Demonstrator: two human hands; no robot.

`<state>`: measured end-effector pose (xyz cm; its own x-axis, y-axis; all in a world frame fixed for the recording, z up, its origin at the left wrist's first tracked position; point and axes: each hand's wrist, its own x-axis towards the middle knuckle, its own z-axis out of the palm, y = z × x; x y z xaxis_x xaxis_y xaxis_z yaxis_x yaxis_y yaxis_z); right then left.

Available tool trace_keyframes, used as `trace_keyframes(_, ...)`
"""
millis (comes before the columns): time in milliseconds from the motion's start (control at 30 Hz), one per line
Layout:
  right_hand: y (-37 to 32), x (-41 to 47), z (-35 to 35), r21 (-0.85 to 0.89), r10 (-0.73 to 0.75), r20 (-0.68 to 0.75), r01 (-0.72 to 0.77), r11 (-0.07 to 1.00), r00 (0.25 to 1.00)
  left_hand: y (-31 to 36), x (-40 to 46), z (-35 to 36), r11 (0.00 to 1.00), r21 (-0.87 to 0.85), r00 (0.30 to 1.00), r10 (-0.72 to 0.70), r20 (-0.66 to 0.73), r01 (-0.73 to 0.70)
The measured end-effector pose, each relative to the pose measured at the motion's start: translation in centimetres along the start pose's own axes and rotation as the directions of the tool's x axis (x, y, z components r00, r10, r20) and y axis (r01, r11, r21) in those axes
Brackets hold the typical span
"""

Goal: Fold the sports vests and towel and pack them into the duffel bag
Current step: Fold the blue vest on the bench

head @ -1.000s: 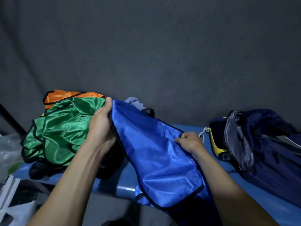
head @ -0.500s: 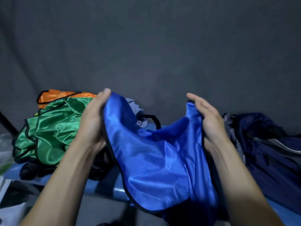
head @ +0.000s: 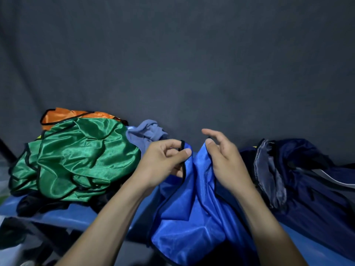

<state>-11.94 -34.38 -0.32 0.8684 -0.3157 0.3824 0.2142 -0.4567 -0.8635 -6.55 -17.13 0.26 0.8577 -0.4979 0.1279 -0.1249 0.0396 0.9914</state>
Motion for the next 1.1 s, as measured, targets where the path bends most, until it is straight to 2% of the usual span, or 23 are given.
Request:
trace_keyframes(133,0.4,-0.4,-0.8,-0.281,-0.034,0.001,0.033,0.959,0.999,0.0,0.3,0.4,0.998,-0.066,0.999,-0.013,-0.037,0.010)
trace_keyframes(200,0.5,-0.5,-1.2,-0.316,-0.070,0.019,0.072,0.946,0.997,0.0,0.3,0.2,0.999,-0.035,1.000,0.010,-0.004,-0.010)
trace_keyframes(267,0.3,-0.5,-1.4,-0.344,-0.170,0.014,0.164,0.924,0.985,0.0,0.3,0.0,0.998,0.020,0.997,0.052,0.052,-0.053)
trace_keyframes(367,0.1,-0.4,-1.5,-0.294,-0.232,0.027,0.230,0.928,0.972,0.0,0.0,-0.5,0.970,0.169,0.978,0.152,0.146,-0.176)
trace_keyframes(433,-0.1,-0.6,-1.3,-0.219,-0.197,0.072,0.208,0.953,0.978,-0.1,0.0,-0.8,0.838,0.427,0.940,0.299,0.163,-0.340)
trace_keyframes(467,-0.2,-0.7,-1.2,-0.186,-0.181,0.099,0.197,0.963,0.978,-0.3,-0.1,-1.0,0.717,0.566,0.910,0.372,0.184,-0.408)
trace_keyframes(500,-0.4,-0.8,-1.1,-0.157,-0.169,0.114,0.186,0.970,0.979,-0.4,-0.1,-1.1,0.615,0.652,0.884,0.418,0.207,-0.444)
trace_keyframes(533,-0.5,-0.9,-1.0,-0.133,-0.157,0.117,0.172,0.976,0.981,-0.4,-0.2,-1.2,0.572,0.681,0.874,0.433,0.222,-0.456)
trace_keyframes(633,-0.6,-0.8,-0.8,-0.091,-0.127,0.110,0.138,0.986,0.986,-0.4,-0.2,-1.1,0.584,0.655,0.860,0.462,0.217,-0.479)
trace_keyframes(767,-0.9,-0.9,-0.5,-0.072,-0.107,0.146,0.119,0.990,0.984,-0.2,0.2,-1.3,0.533,0.670,0.804,0.571,0.166,-0.517)
trace_keyframes(800,-1.2,-1.0,-0.5,-0.067,-0.098,0.182,0.111,0.991,0.978,-0.1,0.3,-1.3,0.555,0.642,0.801,0.576,0.163,-0.529)
trace_keyframes(867,-1.6,-1.1,-0.4,-0.036,-0.074,0.253,0.086,0.996,0.965,0.3,0.4,-1.5,0.664,0.535,0.838,0.516,0.179,-0.523)
trace_keyframes(967,-2.2,-1.4,-0.3,0.041,-0.045,0.377,0.032,0.999,0.925,0.7,0.3,-2.1,0.868,0.244,0.877,0.344,0.334,-0.433)
trace_keyframes(1033,-2.7,-1.4,-0.2,0.104,-0.047,0.456,-0.001,0.995,0.889,0.8,0.1,-2.4,0.934,0.092,0.858,0.274,0.435,-0.345)
trace_keyframes(1100,-3.3,-1.6,-0.4,0.141,-0.058,0.535,-0.021,0.990,0.843,0.9,0.1,-2.5,0.954,0.051,0.851,0.239,0.468,-0.296)
